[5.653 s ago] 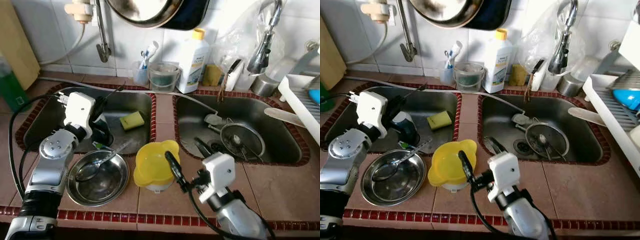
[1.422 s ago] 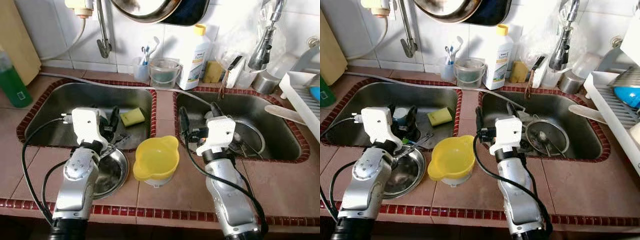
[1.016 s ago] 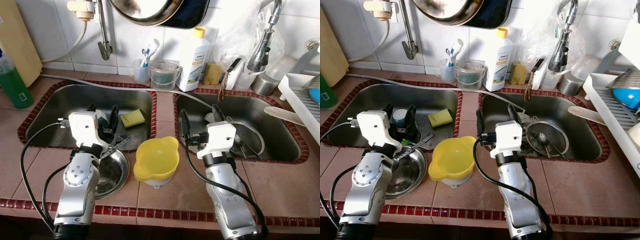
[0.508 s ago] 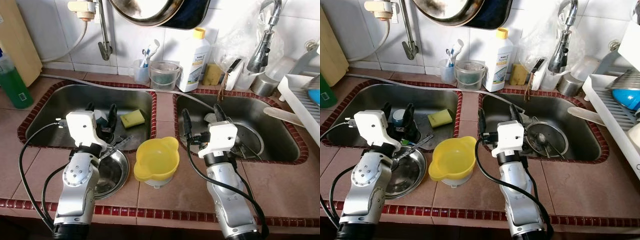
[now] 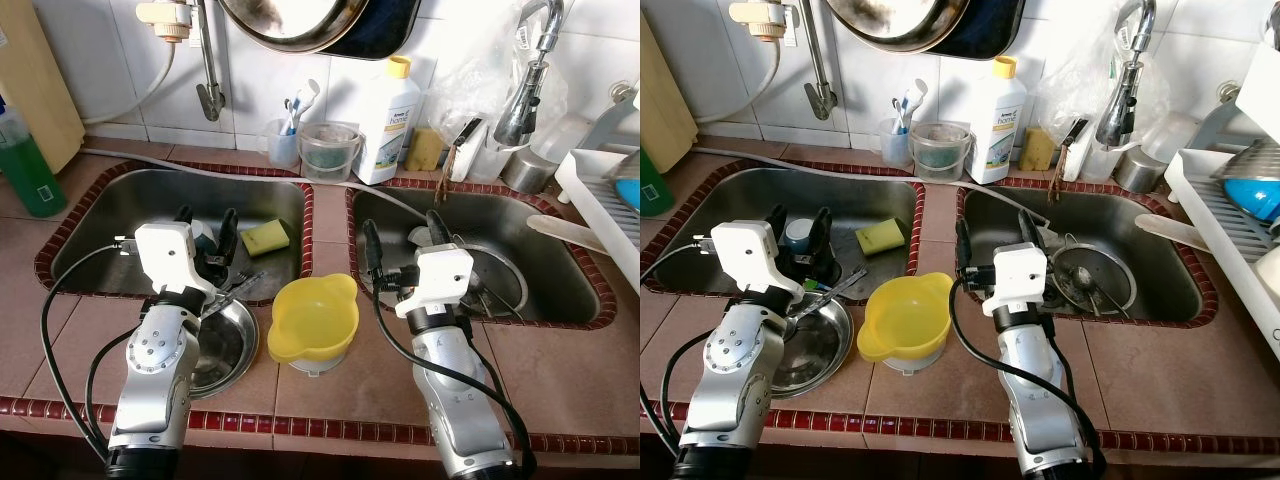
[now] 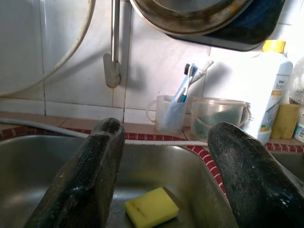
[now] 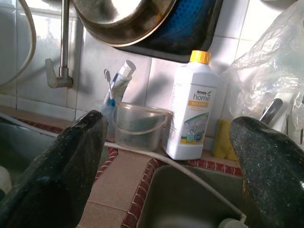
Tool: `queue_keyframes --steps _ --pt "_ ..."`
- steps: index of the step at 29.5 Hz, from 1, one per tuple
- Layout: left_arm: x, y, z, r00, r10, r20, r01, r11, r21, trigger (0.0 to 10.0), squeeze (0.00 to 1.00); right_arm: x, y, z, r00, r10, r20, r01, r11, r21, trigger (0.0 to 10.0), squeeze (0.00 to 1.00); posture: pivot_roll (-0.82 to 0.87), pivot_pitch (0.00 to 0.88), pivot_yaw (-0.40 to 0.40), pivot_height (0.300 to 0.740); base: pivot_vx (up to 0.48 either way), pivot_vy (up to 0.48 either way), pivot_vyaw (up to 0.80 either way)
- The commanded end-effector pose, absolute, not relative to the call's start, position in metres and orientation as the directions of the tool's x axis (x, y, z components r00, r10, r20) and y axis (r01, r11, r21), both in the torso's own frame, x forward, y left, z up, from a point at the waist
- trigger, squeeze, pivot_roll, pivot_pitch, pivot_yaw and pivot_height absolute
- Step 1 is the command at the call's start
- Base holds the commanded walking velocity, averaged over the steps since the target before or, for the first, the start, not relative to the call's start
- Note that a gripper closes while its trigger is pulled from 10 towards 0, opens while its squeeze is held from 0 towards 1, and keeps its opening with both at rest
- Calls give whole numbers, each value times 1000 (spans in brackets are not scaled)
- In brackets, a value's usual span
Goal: Kitchen organization
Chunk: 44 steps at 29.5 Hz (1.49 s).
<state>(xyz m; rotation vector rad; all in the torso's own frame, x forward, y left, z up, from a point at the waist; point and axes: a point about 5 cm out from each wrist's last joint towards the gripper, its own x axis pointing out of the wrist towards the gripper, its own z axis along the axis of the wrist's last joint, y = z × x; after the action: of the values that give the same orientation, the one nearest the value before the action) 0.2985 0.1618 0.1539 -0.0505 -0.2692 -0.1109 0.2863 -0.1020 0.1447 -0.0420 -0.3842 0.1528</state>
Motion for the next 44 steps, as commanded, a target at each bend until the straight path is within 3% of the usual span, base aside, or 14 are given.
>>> queue_keyframes --steps 1,16,34,44 --pt "296 158 158 952 -122 280 135 990 -30 10000 0 285 -103 143 916 152 370 -137 988 -65 10000 0 -174 0 -36 740 0 0 0" --pt "296 158 157 954 -128 273 143 989 -35 10000 0 283 -103 142 918 154 365 -140 988 -63 10000 0 -177 0 -37 740 0 0 0" --pt "296 157 156 956 -133 262 146 989 -32 10000 0 282 -103 142 919 152 364 -140 988 -59 10000 0 -179 0 -34 740 -274 0 0" --pt "296 156 157 954 -136 266 151 988 -37 10000 0 281 -103 141 920 153 361 -140 988 -62 10000 0 -180 0 -36 740 0 0 0"
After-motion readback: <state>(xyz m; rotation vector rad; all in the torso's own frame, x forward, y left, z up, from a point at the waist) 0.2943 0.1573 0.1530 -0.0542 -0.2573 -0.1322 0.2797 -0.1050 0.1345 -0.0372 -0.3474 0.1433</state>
